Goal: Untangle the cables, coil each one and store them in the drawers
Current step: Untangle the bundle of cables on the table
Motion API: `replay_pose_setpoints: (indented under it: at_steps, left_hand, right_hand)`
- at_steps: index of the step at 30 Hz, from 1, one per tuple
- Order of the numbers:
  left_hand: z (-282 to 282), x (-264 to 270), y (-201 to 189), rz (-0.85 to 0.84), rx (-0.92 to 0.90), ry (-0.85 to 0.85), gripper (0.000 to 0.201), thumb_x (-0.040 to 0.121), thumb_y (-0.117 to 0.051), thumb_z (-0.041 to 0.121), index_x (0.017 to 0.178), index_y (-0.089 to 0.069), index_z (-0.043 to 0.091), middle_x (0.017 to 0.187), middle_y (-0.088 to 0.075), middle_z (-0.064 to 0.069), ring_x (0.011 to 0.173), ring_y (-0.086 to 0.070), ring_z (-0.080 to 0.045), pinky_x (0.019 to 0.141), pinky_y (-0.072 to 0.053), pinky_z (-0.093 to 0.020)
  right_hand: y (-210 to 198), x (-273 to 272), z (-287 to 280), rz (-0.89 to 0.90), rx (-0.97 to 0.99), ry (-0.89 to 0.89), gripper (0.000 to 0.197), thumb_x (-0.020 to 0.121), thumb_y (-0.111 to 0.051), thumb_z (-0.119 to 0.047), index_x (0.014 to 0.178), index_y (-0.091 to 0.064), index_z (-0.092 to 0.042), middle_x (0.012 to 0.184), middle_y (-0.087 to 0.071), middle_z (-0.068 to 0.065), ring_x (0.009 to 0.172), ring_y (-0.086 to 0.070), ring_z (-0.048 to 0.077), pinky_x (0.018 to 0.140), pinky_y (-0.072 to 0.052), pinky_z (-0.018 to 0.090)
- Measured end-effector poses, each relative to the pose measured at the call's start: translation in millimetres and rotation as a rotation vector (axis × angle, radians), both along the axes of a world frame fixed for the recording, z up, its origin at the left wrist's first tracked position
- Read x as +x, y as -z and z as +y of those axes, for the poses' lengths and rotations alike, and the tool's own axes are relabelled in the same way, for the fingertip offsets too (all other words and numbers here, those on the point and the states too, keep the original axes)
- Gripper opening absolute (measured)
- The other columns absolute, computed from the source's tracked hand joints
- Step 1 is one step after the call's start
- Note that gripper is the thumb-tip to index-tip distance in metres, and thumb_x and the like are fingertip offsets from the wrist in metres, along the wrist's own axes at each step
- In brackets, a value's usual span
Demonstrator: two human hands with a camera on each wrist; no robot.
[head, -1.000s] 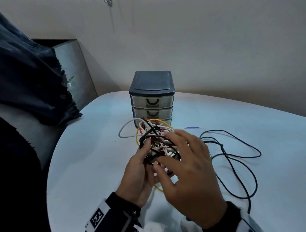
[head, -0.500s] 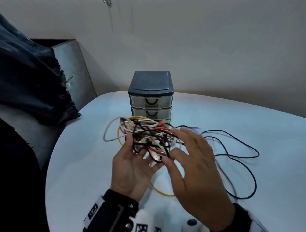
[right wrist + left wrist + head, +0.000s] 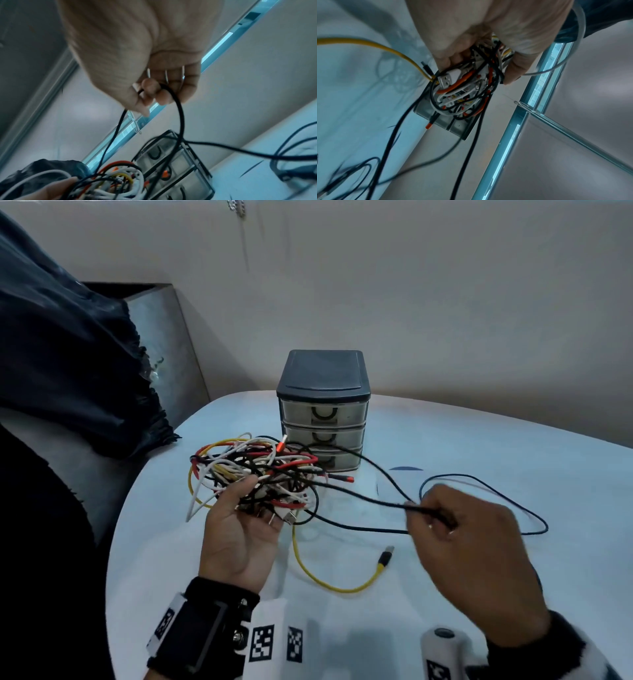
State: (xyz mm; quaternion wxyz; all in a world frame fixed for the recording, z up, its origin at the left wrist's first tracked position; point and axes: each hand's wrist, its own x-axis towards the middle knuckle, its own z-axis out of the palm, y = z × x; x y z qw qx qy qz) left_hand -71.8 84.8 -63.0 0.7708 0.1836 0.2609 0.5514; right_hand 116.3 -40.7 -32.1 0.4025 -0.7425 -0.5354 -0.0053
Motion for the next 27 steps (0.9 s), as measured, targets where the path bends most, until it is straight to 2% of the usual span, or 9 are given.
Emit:
replay_pose_setpoints:
  at_steps: [4, 8, 10, 13, 17, 19, 21, 23, 27]
  left_hand:
    - [5, -5, -4, 0.032, 0.029, -0.073, 0.034, 0.091, -0.049, 0.005, 0.061, -0.062, 0.015, 0.057, -0.064, 0.001, 0.056, -0.065, -0.012, 0.058, -0.057, -0.024]
    - [6, -7, -4, 0.008, 0.046, -0.081, 0.029, 0.092, -0.049, 0.002, 0.068, -0.061, 0.014, 0.058, -0.066, 0.003, 0.058, -0.067, -0.01, 0.059, -0.057, -0.023]
    - [7, -8, -3, 0.004, 0.033, -0.084, 0.024, 0.092, -0.049, 0.003, 0.073, -0.059, 0.014, 0.058, -0.066, 0.003, 0.057, -0.067, -0.01, 0.055, -0.055, -0.021]
    - [10, -10, -3, 0.024, 0.045, -0.096, 0.022, 0.093, -0.047, 0.003, 0.077, -0.058, 0.014, 0.06, -0.067, 0.004, 0.06, -0.067, -0.01, 0.054, -0.055, -0.021]
    - [17, -18, 0, 0.03, 0.023, -0.12, 0.02, 0.093, -0.048, 0.006, 0.078, -0.057, 0.015, 0.062, -0.067, 0.005, 0.06, -0.066, -0.008, 0.054, -0.054, -0.019]
    - [20, -24, 3, 0.025, 0.015, -0.121, 0.017, 0.094, -0.048, 0.007, 0.08, -0.058, 0.013, 0.064, -0.067, 0.003, 0.061, -0.067, -0.009, 0.051, -0.052, -0.017]
    - [23, -27, 5, 0.027, 0.026, -0.122, 0.015, 0.094, -0.047, 0.007, 0.084, -0.059, 0.012, 0.069, -0.068, 0.001, 0.064, -0.068, -0.011, 0.05, -0.052, -0.016]
    - [25, -27, 6, 0.037, 0.06, -0.13, 0.016, 0.093, -0.047, 0.005, 0.086, -0.06, 0.011, 0.074, -0.07, 0.0, 0.067, -0.069, -0.013, 0.056, -0.055, -0.021]
    - [24, -25, 11, 0.042, 0.104, -0.106, 0.022, 0.09, -0.051, 0.005, 0.11, -0.06, 0.01, 0.096, -0.068, -0.006, 0.081, -0.068, -0.018, 0.065, -0.057, -0.029]
  right_hand:
    - [3, 10, 4, 0.196, 0.268, 0.144, 0.025, 0.089, -0.07, -0.019, 0.067, -0.057, -0.017, 0.054, -0.059, 0.0, 0.05, -0.055, 0.019, 0.051, -0.044, 0.029]
    - [-3, 12, 8, 0.639, 0.305, 0.069, 0.02, 0.094, -0.064, -0.015, 0.074, -0.064, -0.012, 0.049, -0.06, 0.002, 0.054, -0.069, 0.012, 0.056, -0.051, 0.018]
    - [-5, 13, 6, 0.593, 0.264, 0.081, 0.031, 0.093, -0.066, -0.024, 0.069, -0.065, -0.004, 0.038, -0.044, -0.001, 0.036, -0.048, 0.007, 0.046, -0.039, 0.017]
    - [-7, 21, 0, 0.428, 0.302, 0.148, 0.056, 0.09, -0.066, -0.038, 0.064, -0.057, 0.01, 0.045, -0.036, 0.016, 0.046, -0.027, 0.013, 0.044, -0.025, 0.028]
    - [-8, 39, -2, 0.596, 0.296, 0.193, 0.038, 0.093, -0.064, -0.035, 0.068, -0.069, -0.007, 0.042, -0.042, 0.005, 0.039, -0.039, 0.012, 0.053, -0.042, 0.026]
    - [-9, 48, -4, 0.61, 0.192, 0.209, 0.034, 0.089, -0.069, -0.035, 0.068, -0.07, -0.01, 0.044, -0.041, 0.005, 0.039, -0.035, 0.013, 0.05, -0.041, 0.025]
    - [-6, 56, -6, 0.45, 0.105, 0.253, 0.037, 0.083, -0.075, -0.042, 0.064, -0.068, -0.011, 0.046, -0.042, 0.006, 0.042, -0.032, 0.017, 0.047, -0.035, 0.021]
    - [-6, 59, -9, 0.301, 0.036, 0.336, 0.037, 0.08, -0.075, -0.05, 0.066, -0.067, -0.017, 0.052, -0.054, 0.008, 0.048, -0.048, 0.027, 0.056, -0.042, 0.028]
    - [-2, 58, -8, 0.105, -0.189, 0.373, 0.022, 0.08, -0.073, -0.049, 0.077, -0.065, -0.028, 0.069, -0.063, -0.005, 0.069, -0.061, 0.024, 0.066, -0.045, 0.032]
